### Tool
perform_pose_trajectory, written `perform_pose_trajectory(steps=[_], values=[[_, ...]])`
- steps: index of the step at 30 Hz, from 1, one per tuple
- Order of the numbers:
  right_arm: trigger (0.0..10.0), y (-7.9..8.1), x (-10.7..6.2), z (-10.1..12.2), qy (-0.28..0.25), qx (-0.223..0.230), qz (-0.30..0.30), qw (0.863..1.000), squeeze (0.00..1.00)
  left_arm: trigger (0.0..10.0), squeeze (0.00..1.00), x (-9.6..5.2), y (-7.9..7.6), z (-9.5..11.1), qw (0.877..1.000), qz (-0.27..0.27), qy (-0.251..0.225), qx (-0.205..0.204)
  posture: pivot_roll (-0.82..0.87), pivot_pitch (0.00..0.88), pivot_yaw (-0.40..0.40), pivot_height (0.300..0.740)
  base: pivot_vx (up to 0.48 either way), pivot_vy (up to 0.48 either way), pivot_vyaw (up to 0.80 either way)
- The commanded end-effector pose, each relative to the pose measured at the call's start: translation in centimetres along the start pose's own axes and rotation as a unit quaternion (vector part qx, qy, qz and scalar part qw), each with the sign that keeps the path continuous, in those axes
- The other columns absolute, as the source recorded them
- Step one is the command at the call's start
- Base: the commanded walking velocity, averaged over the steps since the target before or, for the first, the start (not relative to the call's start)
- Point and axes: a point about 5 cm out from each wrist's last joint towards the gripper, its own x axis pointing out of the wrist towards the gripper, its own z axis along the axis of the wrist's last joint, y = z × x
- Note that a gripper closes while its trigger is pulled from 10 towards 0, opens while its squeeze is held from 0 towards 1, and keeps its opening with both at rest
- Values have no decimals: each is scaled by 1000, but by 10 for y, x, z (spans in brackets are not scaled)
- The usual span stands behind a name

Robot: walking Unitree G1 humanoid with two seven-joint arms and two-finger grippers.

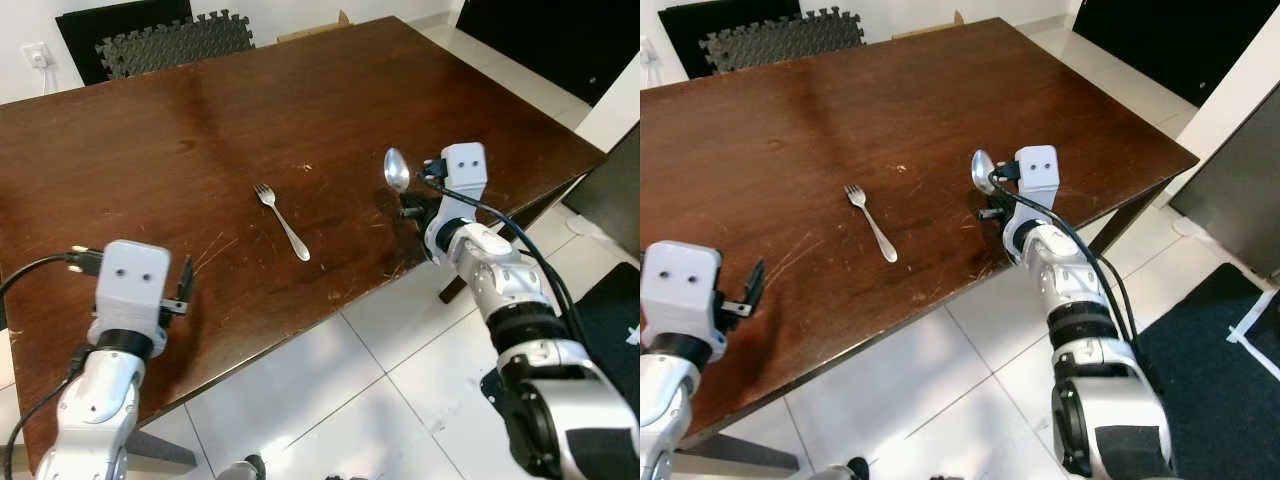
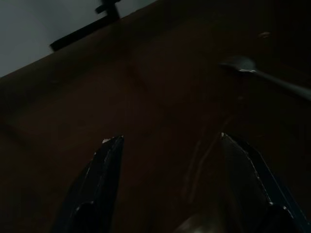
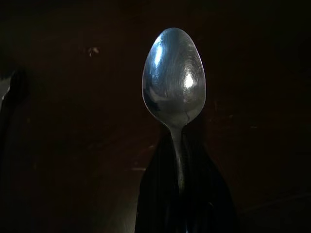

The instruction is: Setting the table

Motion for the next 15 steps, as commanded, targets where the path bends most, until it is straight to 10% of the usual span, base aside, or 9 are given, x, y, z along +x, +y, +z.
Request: perform_pose_trajectory(steps=[1, 15], values=[[10000, -3, 0, -4, 16, 2, 6, 1000, 0, 10000, 0, -2, -3, 2, 1000, -9, 1, -2, 111, 201, 39, 740, 0, 0, 0], [10000, 8, 8, -18, 51, 8, 47, 998, 0, 10000, 0, -17, 4, 8, 1000, -17, 12, 13, 179, 277, 50, 740, 0, 0, 0]])
